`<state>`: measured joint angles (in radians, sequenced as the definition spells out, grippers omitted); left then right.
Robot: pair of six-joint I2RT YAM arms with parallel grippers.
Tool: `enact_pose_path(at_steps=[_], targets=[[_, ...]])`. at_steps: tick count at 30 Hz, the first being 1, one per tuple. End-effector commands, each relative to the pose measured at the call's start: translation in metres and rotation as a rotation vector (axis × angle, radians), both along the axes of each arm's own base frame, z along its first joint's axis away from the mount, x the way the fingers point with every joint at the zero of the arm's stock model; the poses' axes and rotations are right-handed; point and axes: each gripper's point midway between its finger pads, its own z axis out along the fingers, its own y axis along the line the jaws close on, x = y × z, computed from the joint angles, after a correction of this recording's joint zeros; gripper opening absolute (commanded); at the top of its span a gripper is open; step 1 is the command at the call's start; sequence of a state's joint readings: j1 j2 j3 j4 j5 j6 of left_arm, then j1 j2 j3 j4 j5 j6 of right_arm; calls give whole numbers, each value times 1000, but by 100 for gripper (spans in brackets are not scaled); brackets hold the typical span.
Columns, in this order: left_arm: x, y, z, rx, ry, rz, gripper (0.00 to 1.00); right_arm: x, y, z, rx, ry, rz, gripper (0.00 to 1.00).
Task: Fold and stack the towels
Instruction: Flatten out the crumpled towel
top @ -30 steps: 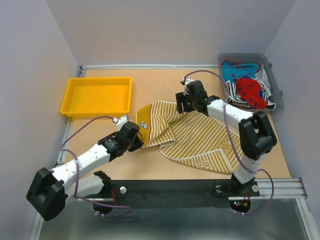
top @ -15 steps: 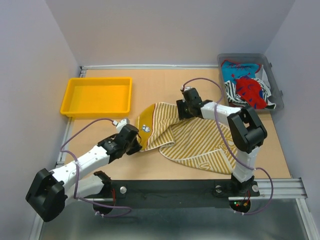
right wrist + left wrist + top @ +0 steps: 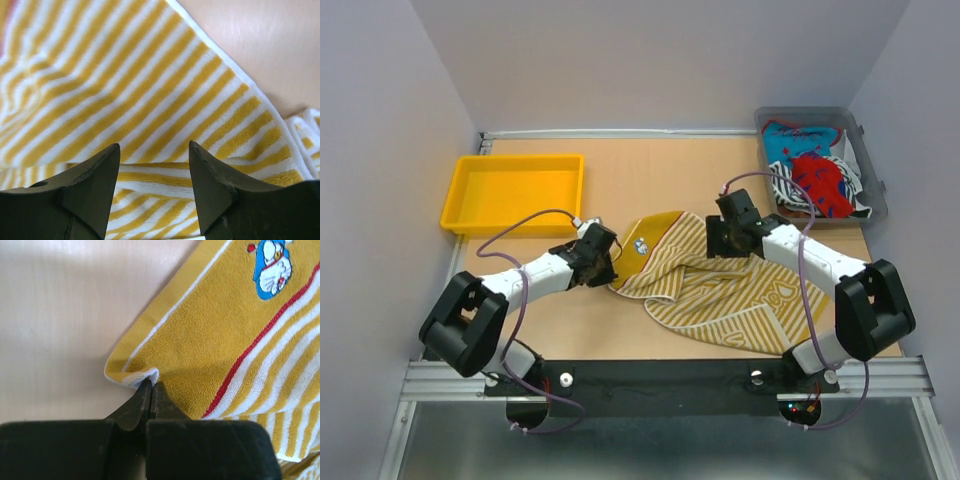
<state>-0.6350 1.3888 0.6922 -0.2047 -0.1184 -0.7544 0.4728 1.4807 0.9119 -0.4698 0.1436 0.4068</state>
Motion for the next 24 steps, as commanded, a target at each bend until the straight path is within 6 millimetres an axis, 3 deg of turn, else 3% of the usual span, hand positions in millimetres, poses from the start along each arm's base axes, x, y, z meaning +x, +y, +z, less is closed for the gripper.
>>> enact_pose_path(at_steps=[1,4,5,6,8,10,11,12,13,15,18,22,24], targets=[[5,-17,10,-41,-13,-114,0,38,35,66,54,-146,183,63],[-6,-14,5,-44,10,-132,0,59,52,70,47,-158,290,66],[-8,-13,7,-48,9,-136,0,72,63,86,69,-194,323,66],[-13,-10,5,-42,20,-138,0,79,71,75,62,-184,379,67],[-20,-12,8,-66,25,-158,0,96,87,85,74,-225,466,69],[-22,-12,11,-74,23,-164,0,107,97,81,66,-237,533,78],[-24,-12,12,-81,22,-170,0,110,103,67,64,-214,597,82],[-25,-11,13,-80,20,-174,0,119,110,74,68,-241,633,86],[-26,-11,14,-79,19,-180,0,122,115,60,66,-220,673,86],[-28,-9,11,-74,27,-185,0,125,129,61,86,-243,779,89],[-33,-9,9,-77,38,-196,0,134,136,44,76,-234,847,93],[-39,-8,9,-95,44,-202,0,138,140,22,76,-197,873,93],[-41,-7,10,-96,41,-198,0,139,142,12,77,-181,877,88]])
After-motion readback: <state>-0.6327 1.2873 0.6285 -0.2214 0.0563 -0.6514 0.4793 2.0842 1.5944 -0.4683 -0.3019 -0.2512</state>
